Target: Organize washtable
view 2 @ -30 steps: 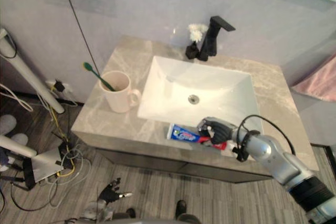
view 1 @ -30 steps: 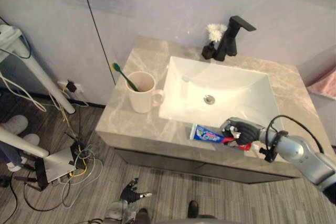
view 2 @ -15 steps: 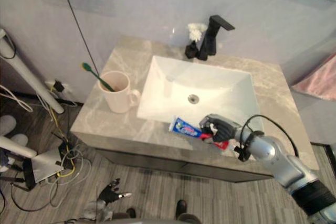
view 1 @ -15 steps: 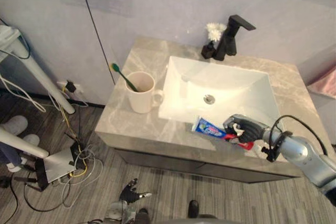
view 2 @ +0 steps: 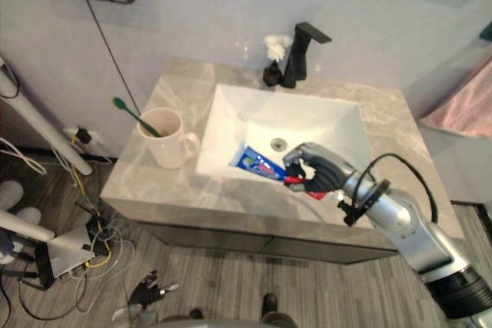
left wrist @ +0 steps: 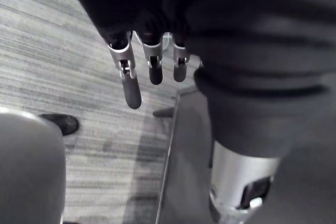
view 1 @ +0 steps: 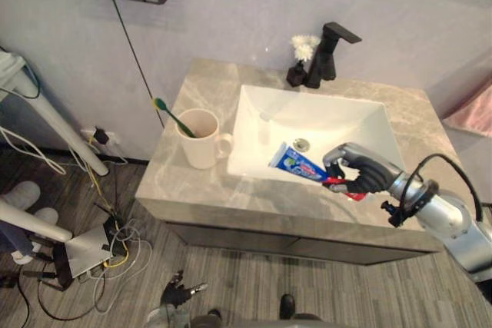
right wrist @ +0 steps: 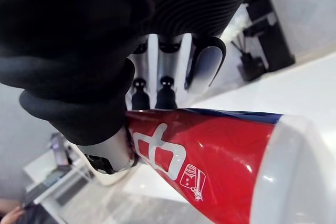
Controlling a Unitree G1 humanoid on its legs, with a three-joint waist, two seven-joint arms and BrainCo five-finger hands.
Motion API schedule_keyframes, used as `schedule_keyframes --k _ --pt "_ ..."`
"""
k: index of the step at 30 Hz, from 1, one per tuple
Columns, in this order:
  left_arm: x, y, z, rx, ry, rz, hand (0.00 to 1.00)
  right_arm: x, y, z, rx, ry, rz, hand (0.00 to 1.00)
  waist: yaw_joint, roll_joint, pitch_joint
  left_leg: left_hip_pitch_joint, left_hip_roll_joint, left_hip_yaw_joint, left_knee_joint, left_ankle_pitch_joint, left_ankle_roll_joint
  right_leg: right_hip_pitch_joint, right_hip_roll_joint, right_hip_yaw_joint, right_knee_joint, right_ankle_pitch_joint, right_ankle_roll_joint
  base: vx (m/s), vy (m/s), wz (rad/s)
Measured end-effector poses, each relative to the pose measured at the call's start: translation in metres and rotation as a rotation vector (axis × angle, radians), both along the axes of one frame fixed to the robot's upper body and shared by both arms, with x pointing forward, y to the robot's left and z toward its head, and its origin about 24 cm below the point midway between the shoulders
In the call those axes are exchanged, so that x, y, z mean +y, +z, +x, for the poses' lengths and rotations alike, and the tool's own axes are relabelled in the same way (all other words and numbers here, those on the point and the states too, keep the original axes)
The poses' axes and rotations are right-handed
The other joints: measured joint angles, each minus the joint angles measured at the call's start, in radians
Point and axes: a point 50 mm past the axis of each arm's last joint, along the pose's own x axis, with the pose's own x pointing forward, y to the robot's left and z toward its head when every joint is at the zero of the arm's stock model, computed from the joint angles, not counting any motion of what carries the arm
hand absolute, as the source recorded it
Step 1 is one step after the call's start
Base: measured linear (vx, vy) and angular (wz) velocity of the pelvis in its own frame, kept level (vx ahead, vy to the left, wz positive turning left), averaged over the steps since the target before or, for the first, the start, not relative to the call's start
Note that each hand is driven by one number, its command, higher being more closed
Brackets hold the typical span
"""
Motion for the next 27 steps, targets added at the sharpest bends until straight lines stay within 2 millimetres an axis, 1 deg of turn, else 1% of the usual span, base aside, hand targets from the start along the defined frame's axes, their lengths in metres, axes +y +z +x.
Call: schedule_keyframes --k 1,2,3,4,5,6,7,8,10,11,13,14,15,16,18,22,23,25,26,27 --pt "0.008 0.0 -0.008 0.011 0.05 0.016 0.0 0.002 0.003 -0.003 -0.017 0.017 0.006 1.0 0.0 0.005 -0.003 0.0 0.0 0.0 0.0 0.0 0.0 0.0 0.0 0.0 0.0 0.0 0.0 0.0 0.0 0.0" --pt "0.012 0.0 -0.012 0.015 0.076 0.026 0.0 0.003 0.004 -0.005 -0.026 0.025 0.01 1.0 0.001 0.008 -0.005 0.0 0.0 -0.001 0.0 0.0 0.0 0.001 0.0 -0.001 -0.001 0.0 0.0 0.0 0.0 0.0" --pt "0.021 0.001 -0.019 0.021 0.133 0.05 0.0 0.005 0.006 -0.009 -0.036 0.037 0.021 1.0 0.001 0.013 -0.008 0.0 0.0 -0.002 0.0 0.0 0.0 0.001 0.0 -0.002 -0.001 0.0 0.0 0.0 0.0 0.03" --pt "0.031 0.005 -0.022 0.009 0.172 0.078 0.0 0.007 0.005 -0.011 -0.039 0.048 0.035 1.0 0.001 0.016 -0.012 0.0 0.0 -0.003 0.0 0.0 0.0 0.003 0.0 -0.004 -0.002 0.0 0.0 0.0 0.0 0.04" --pt "0.037 0.008 -0.022 -0.005 0.194 0.1 0.0 0.008 0.005 -0.013 -0.037 0.054 0.044 1.0 0.002 0.017 -0.013 0.0 0.0 -0.005 0.0 0.0 0.0 0.003 0.0 -0.004 -0.002 0.0 0.0 0.0 0.0 0.05" --pt "0.05 0.017 -0.021 -0.048 0.241 0.146 0.0 0.009 0.003 -0.016 -0.028 0.064 0.066 1.0 0.007 0.018 -0.014 0.0 0.0 -0.007 0.0 0.001 0.001 0.004 0.0 -0.006 -0.003 0.0 0.0 0.0 0.0 0.07" --pt "0.064 0.029 -0.016 -0.114 0.288 0.19 0.0 0.01 0.0 -0.019 -0.015 0.064 0.088 1.0 0.01 0.018 -0.017 0.0 -0.001 -0.01 -0.001 0.002 -0.001 0.003 0.0 -0.009 -0.003 -0.001 0.0 0.0 0.0 0.07" --pt "0.07 0.036 -0.013 -0.151 0.311 0.217 0.0 0.01 -0.002 -0.02 -0.005 0.063 0.103 1.0 0.012 0.017 -0.02 0.0 -0.001 -0.011 -0.002 0.003 -0.001 0.002 -0.001 -0.01 -0.003 -0.002 0.0 0.0 0.0 0.06" --pt "0.09 0.072 0.005 -0.336 0.358 0.32 0.0 0.009 -0.009 -0.028 0.024 0.043 0.157 1.0 0.032 0.019 -0.039 -0.002 -0.005 -0.015 -0.003 0.003 -0.001 0.003 -0.005 -0.013 -0.001 -0.012 0.006 0.0 0.0 0.05" --pt "0.094 0.082 0.01 -0.384 0.368 0.348 0.0 0.01 -0.01 -0.03 0.027 0.043 0.17 1.0 0.032 0.02 -0.045 -0.002 -0.006 -0.017 -0.003 0.003 -0.001 0.003 -0.006 -0.016 -0.001 -0.013 0.007 0.0 -0.004 0.1" --pt "0.101 0.118 0.025 -0.551 0.38 0.425 0.0 0.013 -0.012 -0.034 0.033 0.047 0.215 1.0 0.031 0.031 -0.068 -0.009 -0.01 -0.029 -0.002 0.003 -0.001 0.004 -0.01 -0.032 -0.001 -0.014 0.007 0.0 -0.012 0.15" --pt "0.101 0.127 0.029 -0.595 0.379 0.437 0.0 0.014 -0.012 -0.034 0.032 0.048 0.229 1.0 0.031 0.033 -0.07 -0.009 -0.011 -0.03 -0.002 0.004 -0.001 0.004 -0.011 -0.034 -0.001 -0.014 0.007 0.0 -0.014 0.1" --pt "0.099 0.143 0.037 -0.678 0.376 0.458 0.0 0.016 -0.012 -0.034 0.03 0.046 0.26 1.0 0.033 0.035 -0.077 -0.011 -0.012 -0.031 -0.002 0.004 -0.001 0.008 -0.012 -0.034 -0.001 -0.014 0.007 0.0 -0.011 0.05" --pt "0.097 0.15 0.041 -0.718 0.374 0.463 0.0 0.018 -0.012 -0.034 0.029 0.045 0.276 1.0 0.033 0.036 -0.078 -0.01 -0.012 -0.033 -0.002 0.004 0.0 0.009 -0.012 -0.036 -0.001 -0.014 0.007 0.0 -0.017 0.08" --pt "0.084 0.175 0.054 -0.862 0.367 0.467 0.0 0.022 -0.014 -0.034 0.028 0.038 0.34 1.0 0.034 0.039 -0.081 -0.005 -0.013 -0.041 -0.001 0.004 0.0 0.019 -0.012 -0.042 -0.001 -0.015 0.007 -0.01 -0.025 0.09" --pt "0.06 0.206 0.069 -1.035 0.307 0.441 0.0 0.031 -0.015 -0.03 0.03 0.038 0.412 1.0 0.035 0.039 -0.081 -0.002 -0.013 -0.042 -0.001 0.005 0.0 0.022 -0.012 -0.043 -0.001 -0.015 0.007 -0.03 -0.028 0.01" --pt "0.057 0.21 0.071 -1.06 0.294 0.437 0.0 0.033 -0.014 -0.029 0.028 0.044 0.423 1.0 0.035 0.039 -0.081 -0.001 -0.013 -0.042 -0.001 0.005 0.0 0.023 -0.012 -0.043 -0.001 -0.015 0.007 -0.04 -0.029 0.0" --pt "0.042 0.231 0.08 -1.174 0.243 0.414 0.0 0.041 -0.012 -0.027 0.014 0.057 0.471 1.0 0.035 0.04 -0.081 0.002 -0.012 -0.042 -0.001 0.007 0.0 0.027 -0.012 -0.043 -0.001 -0.015 0.007 -0.04 -0.03 0.0" --pt "0.038 0.236 0.082 -1.203 0.232 0.41 0.0 0.042 -0.011 -0.027 0.01 0.058 0.482 1.0 0.035 0.04 -0.082 0.003 -0.012 -0.042 -0.001 0.007 0.0 0.028 -0.012 -0.043 -0.001 -0.015 0.007 -0.05 -0.034 0.0" --pt "0.032 0.247 0.084 -1.263 0.209 0.406 0.0 0.047 -0.011 -0.026 0.008 0.07 0.499 1.0 0.033 0.044 -0.084 0.005 -0.012 -0.042 -0.001 0.007 0.0 0.031 -0.012 -0.044 -0.001 -0.015 0.007 -0.04 -0.027 0.0"
